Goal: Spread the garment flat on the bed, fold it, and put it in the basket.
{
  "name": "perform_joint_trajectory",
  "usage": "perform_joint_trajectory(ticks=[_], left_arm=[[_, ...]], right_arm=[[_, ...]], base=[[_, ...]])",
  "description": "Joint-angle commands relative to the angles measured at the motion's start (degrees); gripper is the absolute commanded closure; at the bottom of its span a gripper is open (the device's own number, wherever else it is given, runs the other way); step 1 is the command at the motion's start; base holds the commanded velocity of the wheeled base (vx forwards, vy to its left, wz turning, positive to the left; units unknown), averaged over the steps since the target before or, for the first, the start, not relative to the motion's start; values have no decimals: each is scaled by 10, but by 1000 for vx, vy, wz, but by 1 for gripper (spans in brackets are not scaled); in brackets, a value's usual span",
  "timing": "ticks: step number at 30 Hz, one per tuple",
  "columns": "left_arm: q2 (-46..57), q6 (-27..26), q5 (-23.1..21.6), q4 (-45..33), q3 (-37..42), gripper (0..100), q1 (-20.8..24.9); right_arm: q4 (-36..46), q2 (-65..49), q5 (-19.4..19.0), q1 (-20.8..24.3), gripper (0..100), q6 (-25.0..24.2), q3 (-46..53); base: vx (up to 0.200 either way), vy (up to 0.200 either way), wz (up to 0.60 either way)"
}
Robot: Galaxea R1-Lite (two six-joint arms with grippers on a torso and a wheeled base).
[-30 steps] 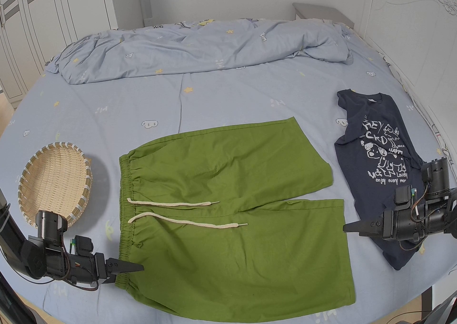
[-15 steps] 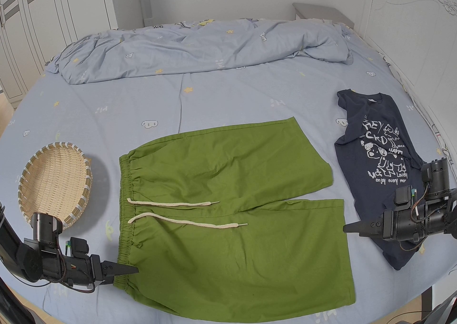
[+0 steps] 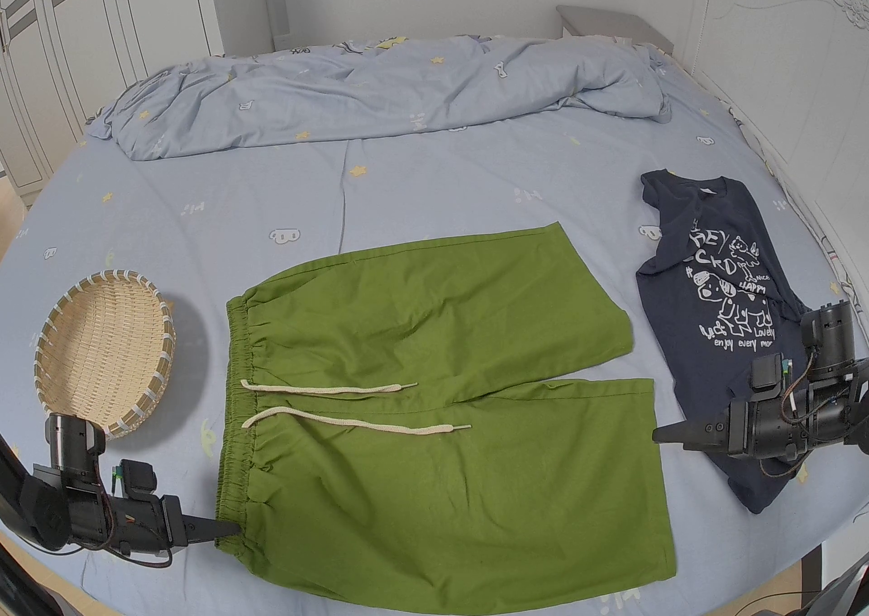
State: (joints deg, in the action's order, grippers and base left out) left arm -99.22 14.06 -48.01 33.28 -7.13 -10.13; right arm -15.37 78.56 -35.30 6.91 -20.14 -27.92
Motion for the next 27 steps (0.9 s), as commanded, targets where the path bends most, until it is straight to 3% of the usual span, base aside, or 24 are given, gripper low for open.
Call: perform_joint_trajectory(ticks=[1, 5, 7, 16, 24, 27], left_arm=[[11, -33, 16, -1, 12, 100, -47], [7, -48, 16, -2, 12, 100, -61], [-27, -80, 22, -3, 12, 100, -76], [-39, -81, 27, -2, 9, 100, -75], [-38, -81, 27, -2, 6, 100, -73], [-37, -81, 27, -2, 6, 100, -73]], right_arm=[[2, 2, -1, 1, 0, 1, 8], [3, 2, -1, 2, 0, 1, 13], [31, 6, 0, 14, 0, 5, 26], [66, 12, -3, 25, 0, 42, 105], [64, 64, -68, 21, 0, 77, 143], [62, 103, -73, 23, 0, 99, 144]], base=[[0, 0, 0], [0, 0, 0], [0, 0, 0], [0, 0, 0], [0, 0, 0], [0, 0, 0]])
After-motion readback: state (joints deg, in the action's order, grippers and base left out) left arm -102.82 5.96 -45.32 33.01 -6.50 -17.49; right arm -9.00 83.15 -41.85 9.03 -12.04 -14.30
